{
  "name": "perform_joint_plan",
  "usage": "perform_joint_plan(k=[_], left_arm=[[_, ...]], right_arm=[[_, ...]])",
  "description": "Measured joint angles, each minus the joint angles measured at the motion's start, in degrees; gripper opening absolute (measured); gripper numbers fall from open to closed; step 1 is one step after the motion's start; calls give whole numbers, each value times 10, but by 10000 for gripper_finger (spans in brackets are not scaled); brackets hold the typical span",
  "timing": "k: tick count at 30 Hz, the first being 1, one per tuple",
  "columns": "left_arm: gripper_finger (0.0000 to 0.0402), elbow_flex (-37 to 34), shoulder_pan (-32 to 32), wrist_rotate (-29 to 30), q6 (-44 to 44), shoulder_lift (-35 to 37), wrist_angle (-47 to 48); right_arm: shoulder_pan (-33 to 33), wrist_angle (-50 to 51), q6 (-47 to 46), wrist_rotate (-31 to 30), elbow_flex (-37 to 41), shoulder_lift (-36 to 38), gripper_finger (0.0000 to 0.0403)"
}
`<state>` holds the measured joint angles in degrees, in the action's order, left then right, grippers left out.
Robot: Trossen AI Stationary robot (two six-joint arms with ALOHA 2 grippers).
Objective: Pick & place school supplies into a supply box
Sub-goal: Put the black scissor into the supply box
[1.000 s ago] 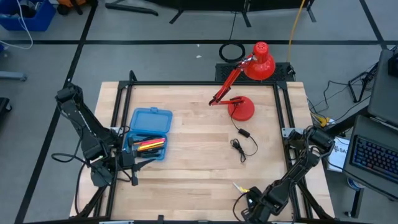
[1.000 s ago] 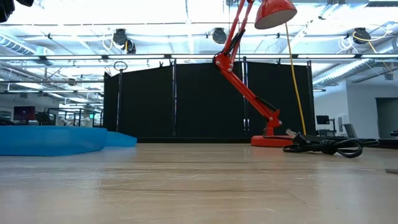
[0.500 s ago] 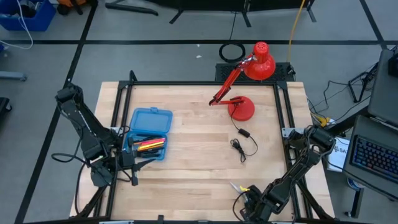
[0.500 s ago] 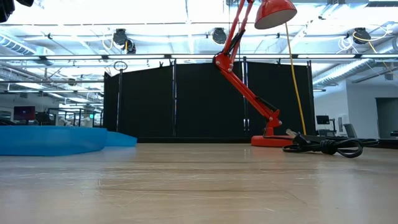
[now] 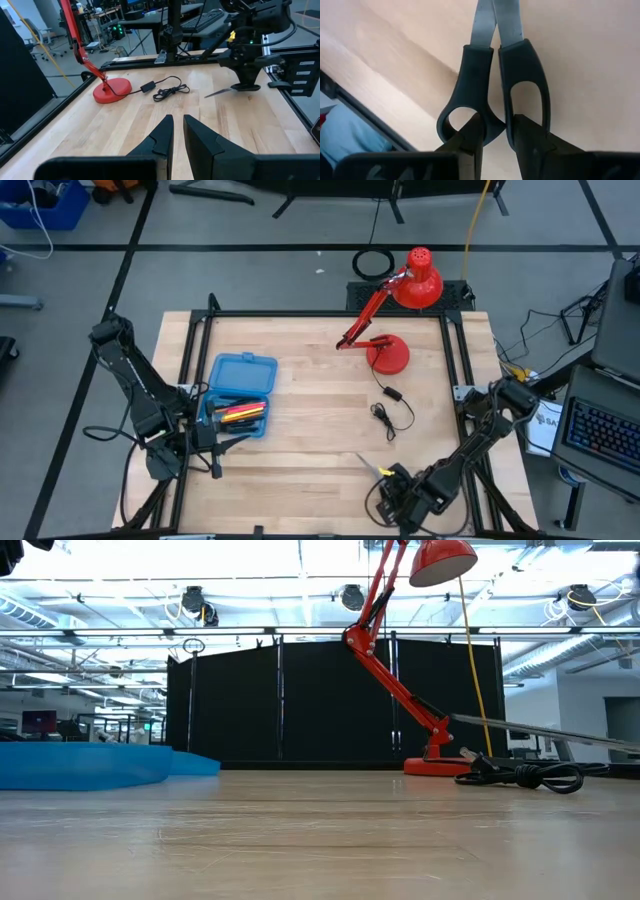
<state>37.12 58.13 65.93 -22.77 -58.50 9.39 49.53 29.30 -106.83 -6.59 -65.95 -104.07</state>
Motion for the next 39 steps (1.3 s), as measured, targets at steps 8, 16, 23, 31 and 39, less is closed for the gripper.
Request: perform_joint_plan(k=[8, 16, 23, 31, 39], left_arm=[[49, 0, 0, 0, 0, 0, 0], [49, 0, 0, 0, 4, 0, 0], [49, 0, 6, -24, 6, 0, -1], [49, 0, 53, -29, 20, 0, -2], [49, 0, 96, 13, 21, 0, -6]], right_arm=[[-66, -17, 122, -20, -1, 1, 70], [-141, -72, 268, -24, -1, 1, 70], [-212, -129, 391, -22, -2, 2, 70], [-274, -195, 501, 9, -2, 2, 70], [-318, -286, 595, 39, -3, 2, 70]])
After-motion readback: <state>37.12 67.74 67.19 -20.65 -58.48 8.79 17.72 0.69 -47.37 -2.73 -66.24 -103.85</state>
